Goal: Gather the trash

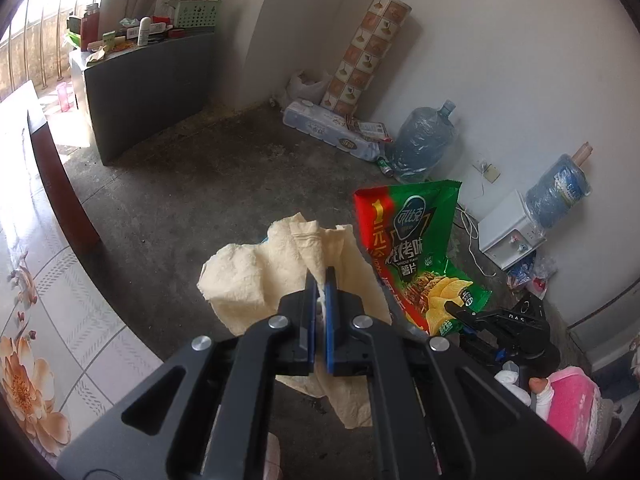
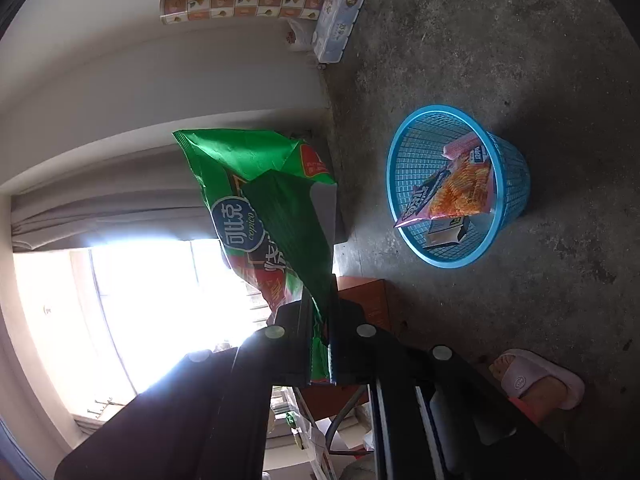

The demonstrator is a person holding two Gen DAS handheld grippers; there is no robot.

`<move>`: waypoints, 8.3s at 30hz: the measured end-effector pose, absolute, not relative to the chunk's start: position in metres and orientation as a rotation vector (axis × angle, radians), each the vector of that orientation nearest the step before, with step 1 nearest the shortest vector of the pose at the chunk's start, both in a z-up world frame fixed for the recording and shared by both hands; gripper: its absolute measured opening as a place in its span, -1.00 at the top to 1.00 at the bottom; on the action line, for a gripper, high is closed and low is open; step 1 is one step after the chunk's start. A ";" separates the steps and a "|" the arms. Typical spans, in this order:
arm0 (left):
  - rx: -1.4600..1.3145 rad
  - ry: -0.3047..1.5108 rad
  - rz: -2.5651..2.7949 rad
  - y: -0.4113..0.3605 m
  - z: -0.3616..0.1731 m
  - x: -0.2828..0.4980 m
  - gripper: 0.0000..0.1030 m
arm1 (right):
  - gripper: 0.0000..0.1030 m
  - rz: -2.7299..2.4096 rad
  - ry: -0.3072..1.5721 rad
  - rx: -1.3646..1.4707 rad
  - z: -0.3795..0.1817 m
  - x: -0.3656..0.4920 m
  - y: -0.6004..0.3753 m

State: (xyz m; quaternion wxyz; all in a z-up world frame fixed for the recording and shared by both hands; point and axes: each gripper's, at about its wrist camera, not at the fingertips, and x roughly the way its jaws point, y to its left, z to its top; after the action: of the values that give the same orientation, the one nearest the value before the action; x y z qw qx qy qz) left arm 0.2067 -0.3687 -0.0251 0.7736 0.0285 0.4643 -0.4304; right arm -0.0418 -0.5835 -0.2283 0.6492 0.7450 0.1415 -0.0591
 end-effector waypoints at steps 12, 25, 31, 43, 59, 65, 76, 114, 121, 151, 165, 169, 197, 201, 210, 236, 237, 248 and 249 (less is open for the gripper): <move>0.114 1.102 -0.921 -0.429 -0.074 0.226 0.96 | 0.13 -0.172 0.629 1.656 -0.333 0.071 -0.628; 0.093 1.222 -0.864 -0.496 -0.122 0.265 0.95 | -0.07 -0.296 0.581 1.668 -0.346 0.014 -0.629; 0.010 1.392 -0.744 -0.535 -0.176 0.288 -0.21 | -0.07 -0.337 0.567 1.702 -0.346 -0.030 -0.621; -0.026 1.218 -0.889 -0.452 -0.083 0.248 -0.23 | -0.07 -0.364 0.633 1.476 -0.293 -0.039 -0.605; -0.053 0.812 -0.792 -0.196 0.025 0.125 -0.65 | -0.07 -0.193 0.649 0.804 -0.131 0.021 -0.506; -0.130 0.786 -0.590 -0.121 0.031 0.097 -0.81 | -0.72 -0.068 0.573 0.492 -0.064 -0.001 -0.421; -0.125 0.771 -0.234 -0.052 0.039 0.049 -0.83 | -0.88 0.044 0.531 0.305 -0.004 -0.034 -0.302; -0.106 0.964 0.044 -0.040 -0.010 0.016 -0.83 | -0.88 -0.143 0.709 -0.025 -0.029 -0.029 -0.233; -0.112 0.964 0.061 -0.037 -0.010 0.016 -0.83 | -0.88 -0.140 0.732 0.002 -0.034 -0.027 -0.239; -0.048 0.960 0.123 -0.033 -0.011 0.005 -0.83 | -0.87 -0.144 0.701 -0.063 -0.027 -0.034 -0.238; 0.018 0.880 0.145 -0.019 0.002 -0.001 -0.83 | -0.87 -0.164 0.688 -0.074 -0.023 -0.036 -0.243; 0.016 0.889 0.132 -0.020 0.002 -0.002 -0.83 | -0.87 -0.158 0.690 -0.074 -0.023 -0.036 -0.244; 0.040 0.906 0.095 -0.030 -0.003 -0.003 -0.83 | -0.87 -0.156 0.693 -0.074 -0.028 -0.038 -0.242; 0.040 0.905 0.097 -0.031 -0.003 -0.003 -0.83 | -0.87 -0.154 0.694 -0.073 -0.029 -0.037 -0.242; 0.039 0.907 0.096 -0.031 -0.003 -0.003 -0.83 | -0.87 -0.152 0.694 -0.074 -0.028 -0.037 -0.243; 0.038 0.916 0.082 -0.032 -0.006 -0.001 -0.83 | -0.87 -0.145 0.697 -0.075 -0.031 -0.037 -0.244; 0.039 0.917 0.082 -0.033 -0.007 -0.001 -0.83 | -0.87 -0.145 0.697 -0.074 -0.031 -0.037 -0.243; 0.039 0.921 0.077 -0.032 -0.006 0.000 -0.83 | -0.87 -0.145 0.696 -0.076 -0.030 -0.037 -0.244; 0.039 0.921 0.077 -0.032 -0.006 0.000 -0.83 | -0.87 -0.145 0.697 -0.076 -0.031 -0.037 -0.244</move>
State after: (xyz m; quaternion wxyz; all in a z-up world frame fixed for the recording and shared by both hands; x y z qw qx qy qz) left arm 0.0004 -0.0325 -0.0061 0.8949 0.0187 0.4444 0.0370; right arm -0.0369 -0.2440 -0.0307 0.9367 -0.0372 0.3410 -0.0708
